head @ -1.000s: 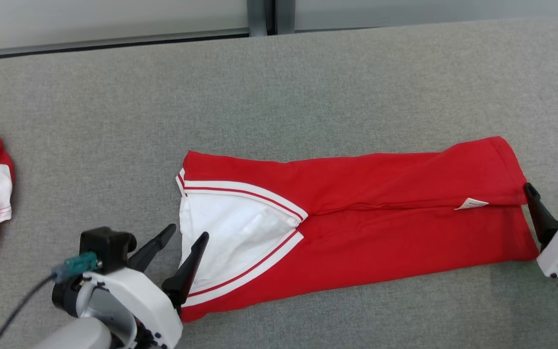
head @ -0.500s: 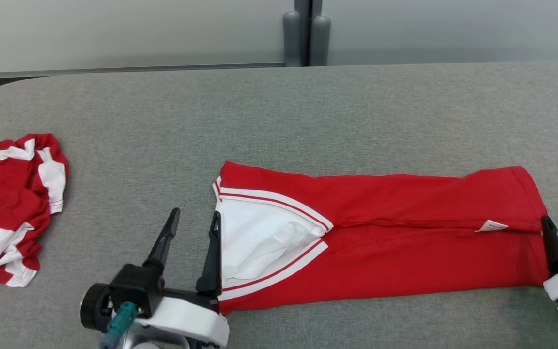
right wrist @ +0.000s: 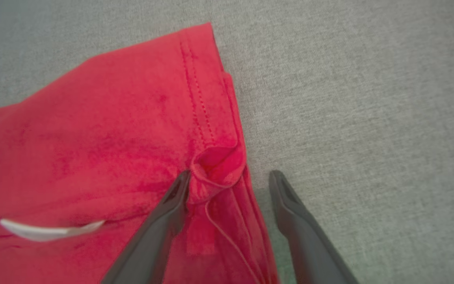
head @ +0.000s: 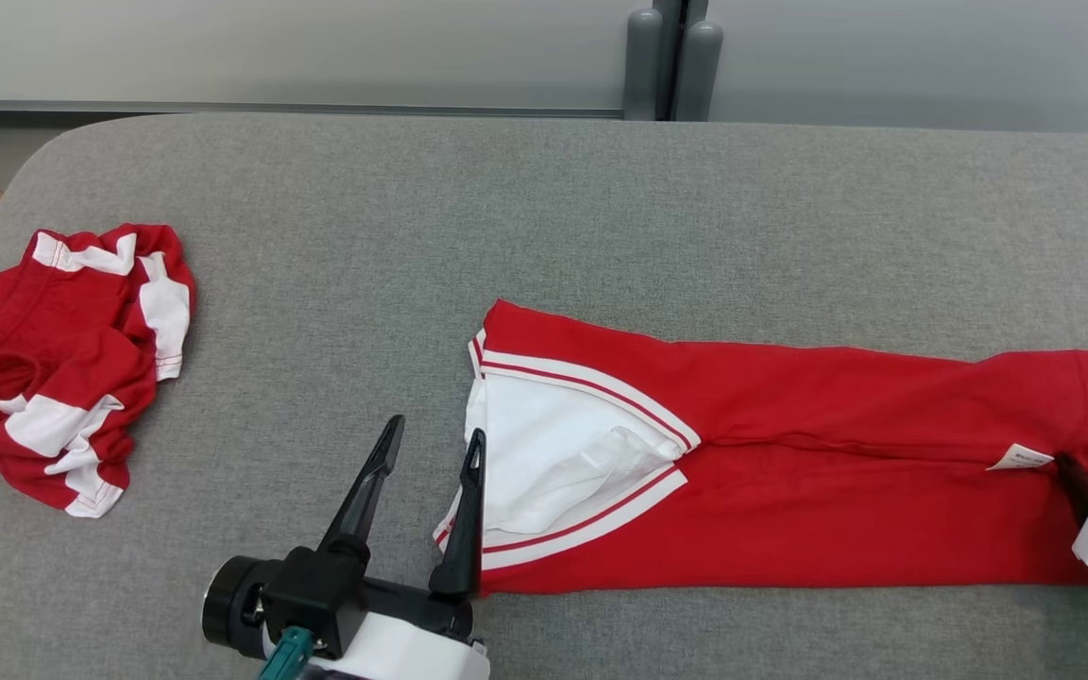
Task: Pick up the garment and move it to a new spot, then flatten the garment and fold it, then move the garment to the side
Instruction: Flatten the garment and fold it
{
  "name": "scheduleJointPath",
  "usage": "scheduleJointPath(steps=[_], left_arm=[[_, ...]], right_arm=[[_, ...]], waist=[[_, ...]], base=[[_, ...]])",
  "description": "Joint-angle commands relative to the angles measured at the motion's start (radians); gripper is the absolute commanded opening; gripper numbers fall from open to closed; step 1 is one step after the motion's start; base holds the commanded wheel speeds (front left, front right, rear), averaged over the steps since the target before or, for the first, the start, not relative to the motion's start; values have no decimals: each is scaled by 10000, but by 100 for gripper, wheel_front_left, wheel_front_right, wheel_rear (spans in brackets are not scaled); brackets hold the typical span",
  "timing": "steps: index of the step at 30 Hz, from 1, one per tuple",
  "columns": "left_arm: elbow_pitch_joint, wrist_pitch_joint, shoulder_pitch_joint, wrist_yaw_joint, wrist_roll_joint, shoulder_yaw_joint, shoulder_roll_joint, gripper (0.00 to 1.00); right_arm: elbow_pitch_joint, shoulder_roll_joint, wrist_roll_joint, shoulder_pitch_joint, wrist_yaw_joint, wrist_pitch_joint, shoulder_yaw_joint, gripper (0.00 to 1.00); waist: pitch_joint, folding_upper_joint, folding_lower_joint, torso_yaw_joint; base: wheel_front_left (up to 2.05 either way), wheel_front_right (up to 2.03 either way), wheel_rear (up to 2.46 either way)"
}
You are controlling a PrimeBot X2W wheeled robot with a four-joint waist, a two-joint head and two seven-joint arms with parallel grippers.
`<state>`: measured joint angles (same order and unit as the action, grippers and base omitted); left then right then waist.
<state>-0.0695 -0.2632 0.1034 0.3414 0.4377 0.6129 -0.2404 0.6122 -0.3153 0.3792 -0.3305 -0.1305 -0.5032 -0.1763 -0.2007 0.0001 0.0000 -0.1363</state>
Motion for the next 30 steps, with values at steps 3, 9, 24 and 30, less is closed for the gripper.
scheduleJointPath(steps=[3, 9, 24, 30], left_arm=[[5, -14, -140, -279, -298, -410, 134, 100], [-15, -14, -236, -565, -627, -739, 258, 100], [247, -15, -481, -1094, -1046, -995, 404, 100], [325, -15, -597, -1151, -1076, -1009, 498, 100]], right_arm=[[113, 456, 173, 409, -6, -270, 433, 0], [-168, 173, 316, 494, 7, 240, 527, 0], [-1196, -1779, -281, -229, 7, 800, 2, 0], [-3628, -1409, 145, 189, 6, -253, 778, 0]], waist=[[-10, -1, 0, 128], [5, -1, 0, 396], [252, -1, 0, 1176], [668, -1, 0, 1371]], base=[[0, 0, 0], [0, 0, 0], [0, 0, 0], [0, 0, 0]])
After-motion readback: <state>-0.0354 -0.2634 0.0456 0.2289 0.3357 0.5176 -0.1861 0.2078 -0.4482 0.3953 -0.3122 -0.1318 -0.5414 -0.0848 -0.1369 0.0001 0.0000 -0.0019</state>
